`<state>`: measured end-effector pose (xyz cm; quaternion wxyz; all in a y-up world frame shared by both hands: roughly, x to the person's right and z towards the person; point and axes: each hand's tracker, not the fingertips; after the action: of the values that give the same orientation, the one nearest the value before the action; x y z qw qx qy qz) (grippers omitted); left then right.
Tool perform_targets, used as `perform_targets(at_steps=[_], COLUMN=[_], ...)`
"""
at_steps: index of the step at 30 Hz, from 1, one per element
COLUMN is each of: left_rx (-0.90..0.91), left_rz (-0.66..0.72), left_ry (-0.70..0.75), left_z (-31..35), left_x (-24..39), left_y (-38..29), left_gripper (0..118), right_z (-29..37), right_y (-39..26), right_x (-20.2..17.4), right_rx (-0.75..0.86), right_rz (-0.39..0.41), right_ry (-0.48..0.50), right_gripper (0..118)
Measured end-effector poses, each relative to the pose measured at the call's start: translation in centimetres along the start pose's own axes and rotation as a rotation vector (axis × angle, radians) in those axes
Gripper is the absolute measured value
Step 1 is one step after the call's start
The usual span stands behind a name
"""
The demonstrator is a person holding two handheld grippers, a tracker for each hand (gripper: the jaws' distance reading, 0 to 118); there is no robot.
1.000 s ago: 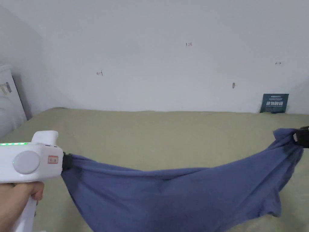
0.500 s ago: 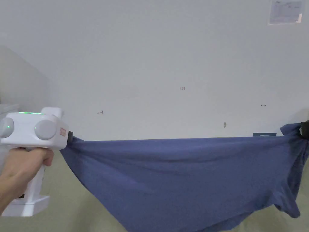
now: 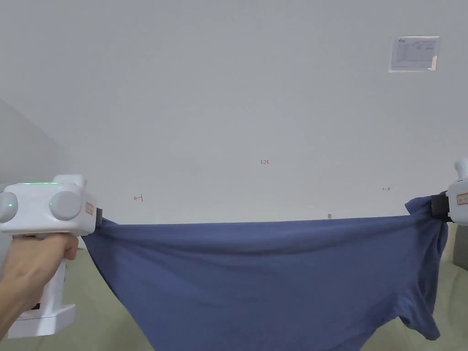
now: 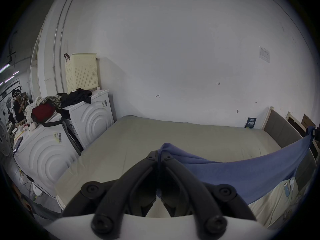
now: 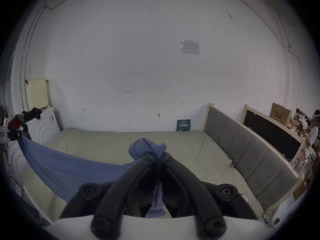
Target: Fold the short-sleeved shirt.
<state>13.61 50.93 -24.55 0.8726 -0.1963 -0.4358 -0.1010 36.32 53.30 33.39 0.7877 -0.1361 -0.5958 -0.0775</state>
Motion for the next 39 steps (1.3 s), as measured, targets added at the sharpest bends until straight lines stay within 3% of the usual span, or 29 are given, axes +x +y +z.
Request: perform_targets(at_steps=[2,4,6,9,13,17,18,21,22,26,31,36,39], left_rx=[-0.004,0.001,0.014,0.016,0.028,0.050,0.057,0.070,0.072,0.065,0.026,-0.101,-0.111], left_rz=[0.005,-0.011,-0.023,-0.029,-0.040,-0.042,-0.045,-0.051,-0.051,-0.057,-0.063,-0.022,-0.093], left_ry=[0.002,0.005,0.011,0.010,0.033,0.052,0.055,0.069,0.072,0.081,0.085,0.011,0.003], left_z=[-1.3,-2.1,-3.3,-5.0,-7.3,-9.7,-10.4,-12.3,-13.0,-16.0,-19.6,-21.7,-20.8], left_x=[0.3,1.0,1.4,2.2,3.7,5.3,5.6,6.7,6.9,7.7,8.0,6.9,6.4], left_y=[0.9,1.6,2.6,4.3,6.4,8.5,8.9,9.6,9.7,9.5,6.2,-1.4,-5.9], left_gripper=[1,1,1,1,1,1,1,1,1,1,1,1,1], right_z=[-2.4,-3.8,-4.9,-7.9,-8.1,-6.8,-11.8,-12.4,-16.7,-20.6,-22.9,-23.0,-21.1], right_y=[1.1,1.6,2.3,3.9,5.5,4.6,6.5,6.2,7.5,7.4,3.1,-4.9,-10.3], right_x=[-0.6,-1.0,-0.6,-0.3,-2.2,-1.6,-0.9,-0.7,-1.6,-2.3,-3.0,-3.6,-3.3], right_rx=[-0.047,-0.048,-0.061,-0.053,0.012,0.023,-0.001,0.003,-0.008,0.003,-0.040,-0.134,-0.161], right_rz=[-0.037,-0.018,-0.013,-0.035,-0.004,0.002,0.008,0.007,0.008,0.019,-0.007,0.010,0.017], right_ry=[0.029,0.024,-0.046,-0.055,-0.035,-0.054,-0.048,-0.052,-0.065,-0.054,-0.061,-0.035,-0.035], right_gripper=[6,6,6,6,6,6,6,6,6,6,6,6,6])
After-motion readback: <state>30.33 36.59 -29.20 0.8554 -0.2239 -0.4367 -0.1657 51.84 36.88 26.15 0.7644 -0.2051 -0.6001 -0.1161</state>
